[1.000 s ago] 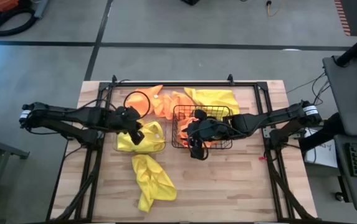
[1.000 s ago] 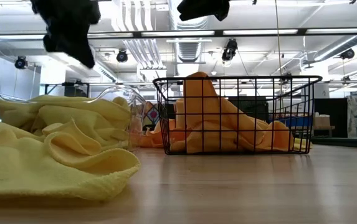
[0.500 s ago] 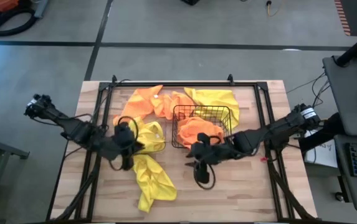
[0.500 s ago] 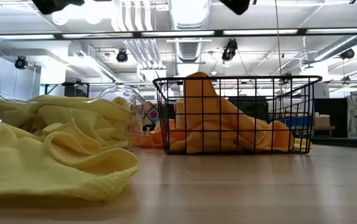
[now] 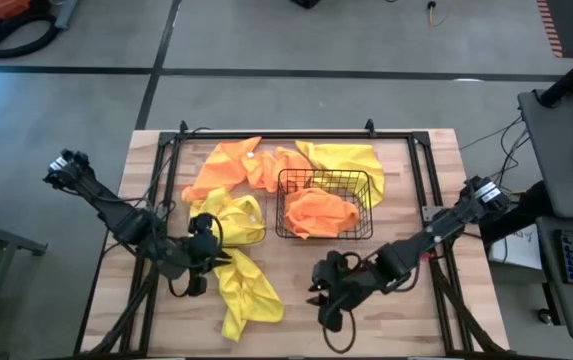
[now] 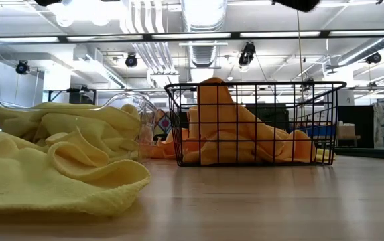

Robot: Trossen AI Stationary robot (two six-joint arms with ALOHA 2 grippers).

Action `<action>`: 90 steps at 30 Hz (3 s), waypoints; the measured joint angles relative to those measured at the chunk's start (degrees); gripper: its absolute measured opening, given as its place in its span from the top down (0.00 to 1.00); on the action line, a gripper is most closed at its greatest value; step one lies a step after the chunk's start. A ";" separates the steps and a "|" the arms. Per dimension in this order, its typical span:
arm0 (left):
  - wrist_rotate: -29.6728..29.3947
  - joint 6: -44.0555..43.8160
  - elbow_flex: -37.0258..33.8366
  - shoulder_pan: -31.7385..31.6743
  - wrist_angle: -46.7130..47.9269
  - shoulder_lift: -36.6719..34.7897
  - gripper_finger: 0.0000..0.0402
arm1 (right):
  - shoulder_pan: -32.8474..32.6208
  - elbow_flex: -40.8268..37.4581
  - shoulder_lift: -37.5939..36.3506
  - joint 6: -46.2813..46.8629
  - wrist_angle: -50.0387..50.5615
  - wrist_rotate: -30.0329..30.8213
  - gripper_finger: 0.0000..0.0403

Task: Sort microfiber towel by color & place in baskets
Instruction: Adjust the black wire basket

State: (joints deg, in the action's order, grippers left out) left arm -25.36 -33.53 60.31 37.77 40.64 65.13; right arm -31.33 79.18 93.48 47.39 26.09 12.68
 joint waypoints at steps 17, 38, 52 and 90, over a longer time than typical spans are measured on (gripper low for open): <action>0.61 -2.19 0.00 8.31 -0.02 5.71 0.91 | -2.34 9.54 2.55 33.60 38.00 -14.58 0.66; -4.23 12.07 0.00 1.14 -4.66 4.95 0.91 | 33.51 30.22 0.44 -26.72 48.63 8.17 0.81; -7.40 15.24 -0.10 -7.42 -4.69 4.95 0.91 | 58.73 21.29 3.71 -45.93 20.58 -13.12 0.72; -14.76 10.28 -0.46 -7.40 -4.98 4.98 0.91 | 60.21 22.75 24.87 -41.09 14.35 -12.35 0.27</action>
State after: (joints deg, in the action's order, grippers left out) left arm -40.12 -23.24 59.86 30.37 35.66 70.11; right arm 28.88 101.93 118.35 6.30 40.44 0.33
